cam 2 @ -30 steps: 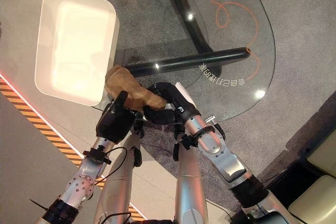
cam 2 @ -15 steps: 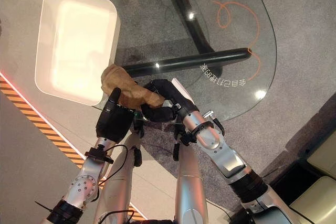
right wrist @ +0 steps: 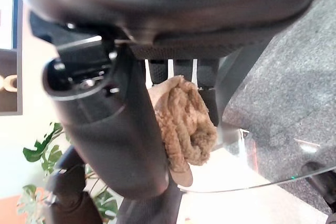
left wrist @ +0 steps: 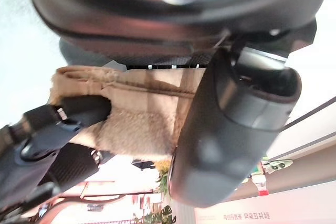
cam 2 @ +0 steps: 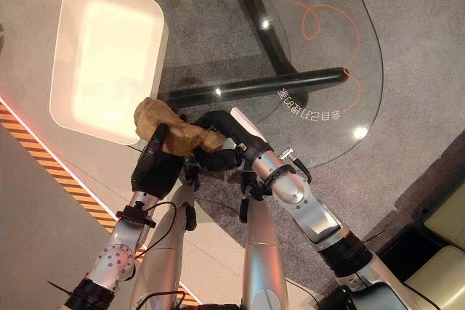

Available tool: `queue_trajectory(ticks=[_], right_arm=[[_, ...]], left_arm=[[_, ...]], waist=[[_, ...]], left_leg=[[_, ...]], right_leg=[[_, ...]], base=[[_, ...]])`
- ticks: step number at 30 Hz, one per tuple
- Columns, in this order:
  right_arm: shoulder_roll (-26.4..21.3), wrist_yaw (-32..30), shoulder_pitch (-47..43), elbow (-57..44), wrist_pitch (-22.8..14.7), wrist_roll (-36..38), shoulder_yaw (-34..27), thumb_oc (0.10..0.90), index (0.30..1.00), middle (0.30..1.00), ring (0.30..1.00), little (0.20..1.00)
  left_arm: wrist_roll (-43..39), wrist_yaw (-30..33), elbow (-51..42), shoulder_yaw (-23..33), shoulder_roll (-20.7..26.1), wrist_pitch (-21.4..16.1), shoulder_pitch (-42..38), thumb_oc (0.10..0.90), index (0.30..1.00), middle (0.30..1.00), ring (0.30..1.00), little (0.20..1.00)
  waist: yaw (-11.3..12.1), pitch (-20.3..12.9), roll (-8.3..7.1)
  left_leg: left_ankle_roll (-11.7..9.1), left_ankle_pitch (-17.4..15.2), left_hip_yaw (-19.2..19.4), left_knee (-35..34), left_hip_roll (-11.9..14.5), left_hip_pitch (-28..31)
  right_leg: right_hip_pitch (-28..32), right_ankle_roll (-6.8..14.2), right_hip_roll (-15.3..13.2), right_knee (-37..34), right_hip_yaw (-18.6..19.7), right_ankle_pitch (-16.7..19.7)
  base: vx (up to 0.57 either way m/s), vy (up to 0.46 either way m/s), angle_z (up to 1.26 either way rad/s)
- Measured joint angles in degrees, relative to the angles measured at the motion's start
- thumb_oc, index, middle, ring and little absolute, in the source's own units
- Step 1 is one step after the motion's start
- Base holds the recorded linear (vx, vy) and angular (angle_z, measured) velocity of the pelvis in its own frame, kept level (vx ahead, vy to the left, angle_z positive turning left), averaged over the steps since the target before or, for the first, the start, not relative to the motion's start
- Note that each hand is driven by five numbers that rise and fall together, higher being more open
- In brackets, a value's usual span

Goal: Wipe the table with a cloth and put it in the basket.

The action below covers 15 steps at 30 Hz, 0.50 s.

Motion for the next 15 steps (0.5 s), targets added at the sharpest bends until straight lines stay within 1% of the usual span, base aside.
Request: queue_trajectory(ticks=[3,12,15], right_arm=[[-0.38,0.91,0.08,-0.92,0.0,-0.01,0.6,0.1,0.3,0.3,0.3,0.2],[-0.41,0.96,0.06,-1.88,-0.05,-0.04,1.36,0.1,0.3,0.3,0.3,0.2],[-0.21,0.96,0.08,-1.98,-0.32,-0.06,1.38,0.1,0.3,0.3,0.3,0.2]], left_arm=[[1.17,1.05,0.36,0.28,0.03,-0.34,-0.27,0.1,0.3,0.3,0.3,0.2],[1.78,1.08,1.29,0.34,-0.55,-1.54,-0.98,0.1,0.3,0.3,0.3,0.2],[1.65,1.08,1.28,0.39,-0.63,-1.74,-1.14,0.1,0.3,0.3,0.3,0.2]], waist=[[0.18,0.0,0.0],[0.42,0.0,-0.1],[0.4,0.03,-0.48]], left_leg=[[-0.01,0.03,-0.09,0.0,-0.01,-0.01],[-0.04,0.08,-0.81,0.0,-0.2,-0.4],[-0.03,0.08,-0.81,0.0,-0.31,-0.43]], right_leg=[[0.0,0.03,-0.01,0.06,-0.08,-0.05],[0.01,0.03,-0.34,0.11,-1.01,-0.33],[0.02,0.12,-0.46,0.11,-1.04,-0.39]], base=[[0.0,0.0,0.0],[0.0,-0.001,0.03],[0.0,0.0,0.0]])
